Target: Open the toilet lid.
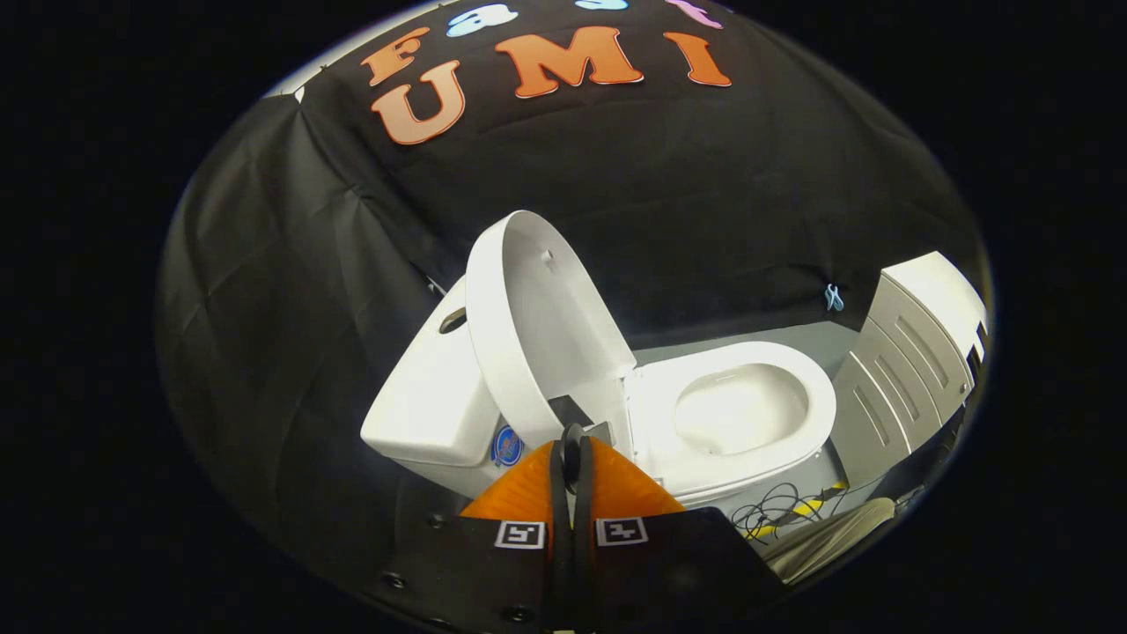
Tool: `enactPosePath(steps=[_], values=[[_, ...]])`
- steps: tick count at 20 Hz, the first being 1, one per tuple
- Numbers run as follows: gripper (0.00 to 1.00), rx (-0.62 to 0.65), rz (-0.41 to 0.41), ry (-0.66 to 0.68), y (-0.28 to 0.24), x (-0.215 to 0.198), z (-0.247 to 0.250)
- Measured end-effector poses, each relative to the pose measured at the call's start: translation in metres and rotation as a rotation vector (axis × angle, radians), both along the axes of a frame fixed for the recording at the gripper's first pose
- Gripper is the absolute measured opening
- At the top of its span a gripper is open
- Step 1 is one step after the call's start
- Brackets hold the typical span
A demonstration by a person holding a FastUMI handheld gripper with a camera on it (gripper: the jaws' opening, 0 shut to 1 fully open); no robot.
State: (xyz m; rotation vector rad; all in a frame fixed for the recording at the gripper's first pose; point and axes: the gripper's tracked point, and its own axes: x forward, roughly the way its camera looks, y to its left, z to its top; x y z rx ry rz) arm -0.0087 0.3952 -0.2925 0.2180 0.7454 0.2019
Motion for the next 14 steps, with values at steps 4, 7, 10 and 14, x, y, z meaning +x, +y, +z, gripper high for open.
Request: enactPosePath(steps=[4,7,10,14], values=[[0.08,-0.019,0.005,-0.013,0.002,0.0,0.001],[0.1,-0.015,0.027,-0.011,0.007,-0.004,0.0],[0.22,-0.009,0.019,-0.046,0.004,0.0,0.009],[0.48,-0.009,0.012,-0.095,-0.009,0.005,0.03]])
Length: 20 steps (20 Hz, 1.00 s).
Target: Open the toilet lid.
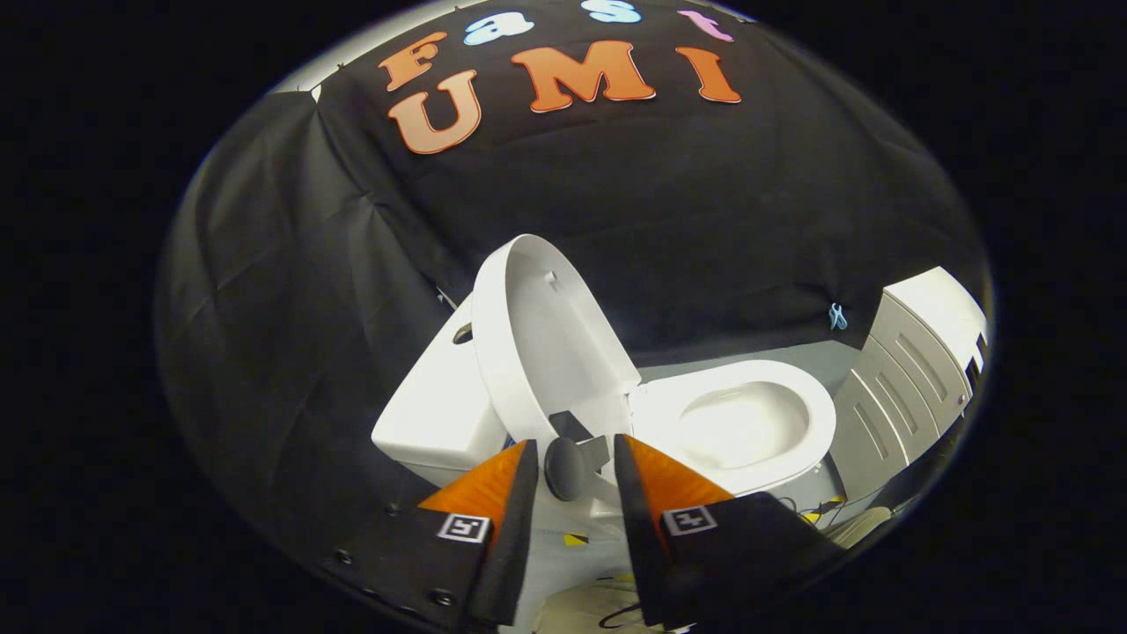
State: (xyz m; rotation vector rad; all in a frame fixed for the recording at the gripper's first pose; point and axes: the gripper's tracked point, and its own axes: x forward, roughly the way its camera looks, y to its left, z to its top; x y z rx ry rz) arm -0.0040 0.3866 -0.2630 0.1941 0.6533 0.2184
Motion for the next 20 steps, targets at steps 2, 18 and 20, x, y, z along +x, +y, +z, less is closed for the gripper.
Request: enactPosePath(steps=[2,18,20], values=[[0.65,-0.009,-0.01,-0.046,-0.011,0.004,0.015],[0.99,-0.065,-0.051,-0.292,-0.126,0.025,0.108],[0.99,-0.086,-0.062,-0.318,-0.145,0.032,0.117]])
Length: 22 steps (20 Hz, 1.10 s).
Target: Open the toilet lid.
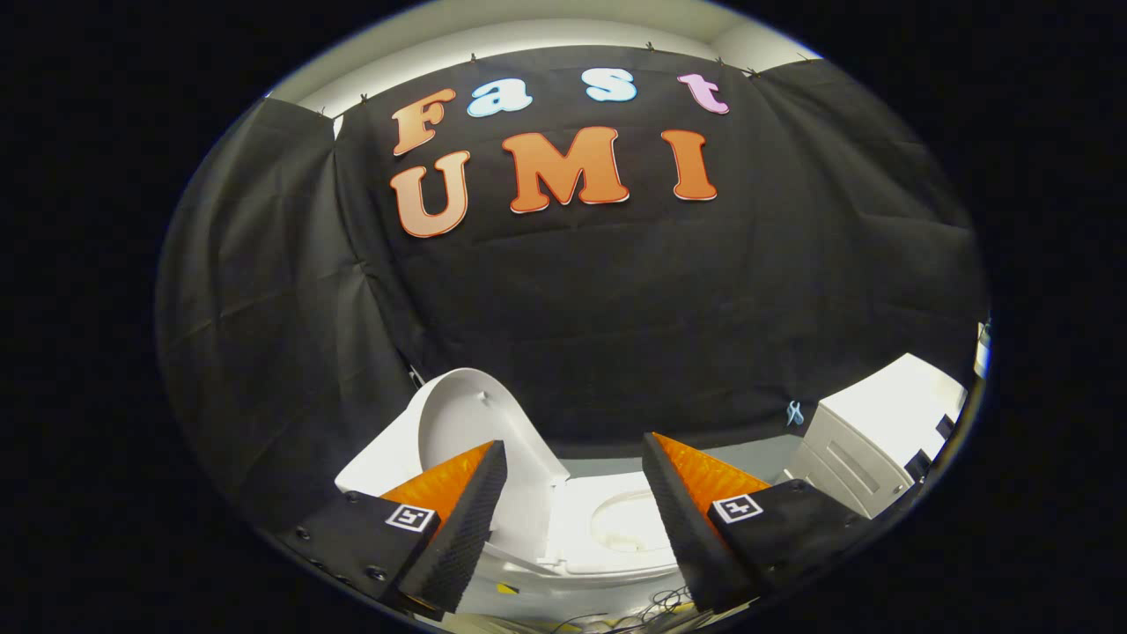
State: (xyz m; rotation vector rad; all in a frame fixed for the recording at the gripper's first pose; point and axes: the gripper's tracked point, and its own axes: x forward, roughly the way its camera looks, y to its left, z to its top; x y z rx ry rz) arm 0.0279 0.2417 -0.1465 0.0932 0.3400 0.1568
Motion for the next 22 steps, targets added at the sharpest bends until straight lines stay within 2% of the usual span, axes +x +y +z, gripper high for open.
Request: enactPosePath(steps=[7,14,22], values=[[0.99,-0.085,-0.032,-0.072,-0.073,0.006,0.024],[0.99,-0.083,-0.089,-0.142,-0.144,0.006,0.057],[0.98,-0.085,-0.116,-0.163,-0.174,0.002,0.059]])
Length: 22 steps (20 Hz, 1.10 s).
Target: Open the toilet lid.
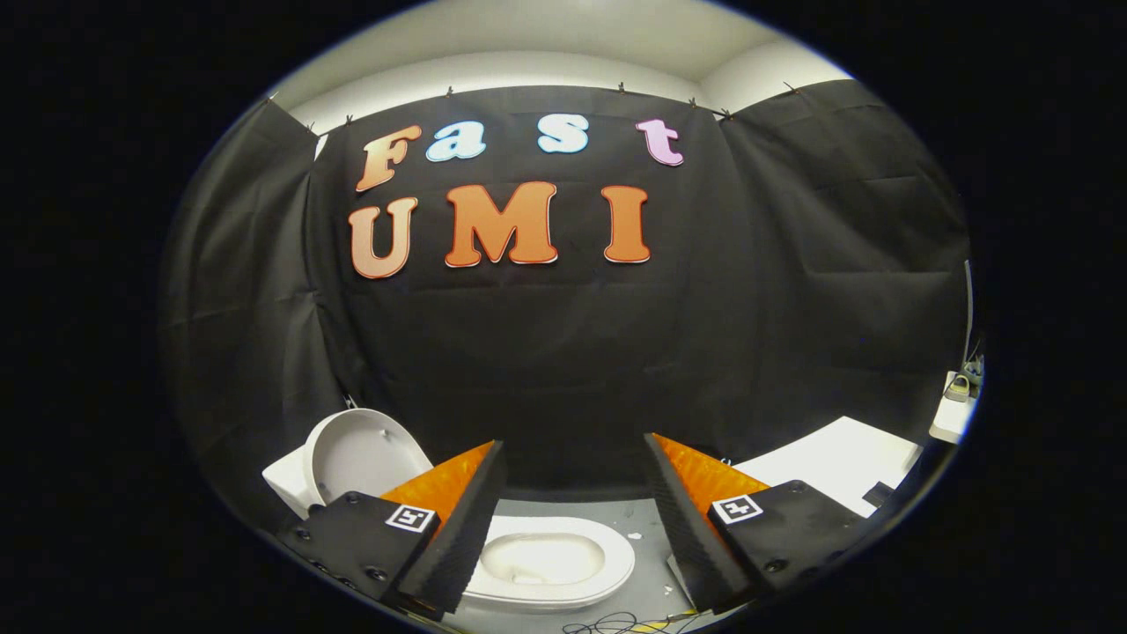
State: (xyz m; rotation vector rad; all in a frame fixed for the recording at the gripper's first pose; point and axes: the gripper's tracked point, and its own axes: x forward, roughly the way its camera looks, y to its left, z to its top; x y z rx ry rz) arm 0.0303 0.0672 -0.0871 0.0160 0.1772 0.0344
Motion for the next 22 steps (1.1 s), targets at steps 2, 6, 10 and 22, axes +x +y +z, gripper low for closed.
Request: enactPosePath(steps=[2,6,10,22], values=[[0.99,0.005,-0.004,-0.002,-0.0034,-0.0001,-0.0001],[0.99,0.003,-0.007,-0.002,-0.0063,-0.0006,0.0021],[0.99,0.009,-0.005,-0.004,-0.0036,0.0005,0.0023],[0.99,0.012,-0.004,0.004,-0.0028,0.0021,0.0]])
